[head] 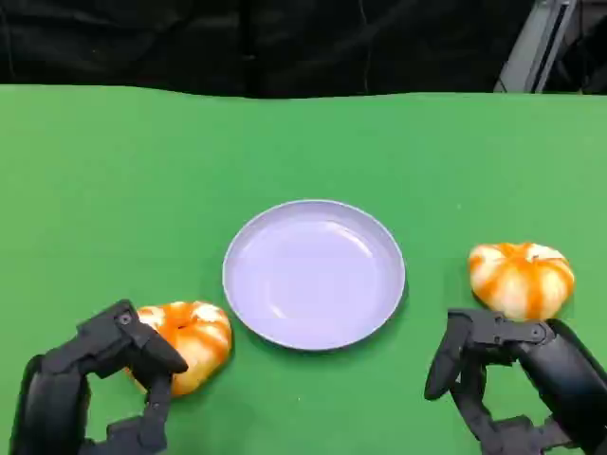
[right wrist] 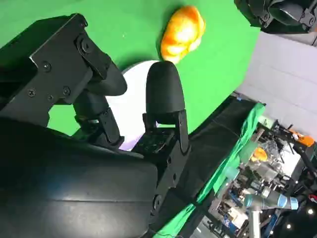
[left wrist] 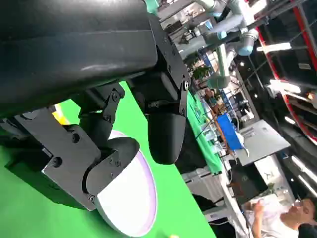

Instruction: Grasp the bread from the table and place it into the plate.

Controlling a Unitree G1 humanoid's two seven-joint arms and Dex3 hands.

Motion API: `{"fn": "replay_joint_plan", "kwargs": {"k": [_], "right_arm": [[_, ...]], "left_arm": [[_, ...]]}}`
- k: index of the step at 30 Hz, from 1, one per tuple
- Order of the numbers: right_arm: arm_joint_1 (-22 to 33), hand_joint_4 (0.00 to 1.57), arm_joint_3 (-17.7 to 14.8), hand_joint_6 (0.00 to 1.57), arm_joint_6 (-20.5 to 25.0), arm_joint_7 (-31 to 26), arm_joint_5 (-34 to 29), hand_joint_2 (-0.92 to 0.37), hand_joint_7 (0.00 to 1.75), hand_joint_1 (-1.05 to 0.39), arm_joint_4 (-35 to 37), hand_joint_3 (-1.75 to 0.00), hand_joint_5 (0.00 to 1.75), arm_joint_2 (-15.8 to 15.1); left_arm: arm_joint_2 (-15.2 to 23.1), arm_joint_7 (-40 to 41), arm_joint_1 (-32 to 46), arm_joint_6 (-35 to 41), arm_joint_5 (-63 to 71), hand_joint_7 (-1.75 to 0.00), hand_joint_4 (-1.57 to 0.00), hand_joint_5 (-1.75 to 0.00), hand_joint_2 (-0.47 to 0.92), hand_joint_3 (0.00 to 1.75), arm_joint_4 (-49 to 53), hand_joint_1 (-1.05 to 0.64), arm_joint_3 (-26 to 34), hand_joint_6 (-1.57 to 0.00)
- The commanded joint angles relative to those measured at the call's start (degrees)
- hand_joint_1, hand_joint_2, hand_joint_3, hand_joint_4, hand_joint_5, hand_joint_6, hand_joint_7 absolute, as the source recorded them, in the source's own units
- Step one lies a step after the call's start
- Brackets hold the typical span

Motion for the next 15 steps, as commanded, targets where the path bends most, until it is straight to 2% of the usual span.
{"fn": "replay_joint_plan", "kwargs": {"k": [1, 8, 11, 13, 15], "right_arm": [[-0.1, 0.87, -0.2, 0.78, -0.1, 0.2, 0.5, -0.35, 1.34, 0.11, 0.0, -1.37, 1.66, -0.6], [-0.1, 0.88, -0.2, 0.78, 0.2, 0.3, 0.8, -0.35, 1.34, 0.12, -0.1, -1.37, 1.67, -0.5], [-0.1, 0.88, -0.2, 0.78, -0.1, 0.1, 0.7, -0.35, 1.34, 0.12, 0.1, -1.37, 1.67, -0.4], [-0.1, 0.87, -0.2, 0.78, -0.2, 0.1, 0.8, -0.35, 1.34, 0.12, 0.2, -1.37, 1.66, -0.4], [0.0, 0.88, -0.2, 0.78, -0.1, 0.1, 0.8, -0.35, 1.34, 0.12, 0.1, -1.38, 1.65, -0.4]], "left_arm": [[0.6, -0.4, 0.0, -0.1, -0.2, -1.39, -0.84, -1.58, 0.38, 1.33, 0.2, 0.02, 0.5, -0.8], [0.5, -0.1, 0.2, 0.5, 0.5, -1.4, -0.84, -1.59, 0.38, 1.33, -0.3, 0.02, 0.6, -0.81], [0.6, 0.8, 0.0, -0.1, 2.1, -1.39, -0.82, -1.57, 0.41, 1.27, 0.3, 0.01, 1.0, -0.8], [0.6, 1.4, -0.2, -0.4, 3.6, -1.27, -0.78, -1.48, 0.42, 1.24, 0.5, 0.0, 1.3, -0.79], [0.5, 1.7, -0.2, 0.4, 4.7, -0.98, -0.72, -1.25, 0.47, 1.11, 0.2, -0.03, 1.5, -0.76]]}}
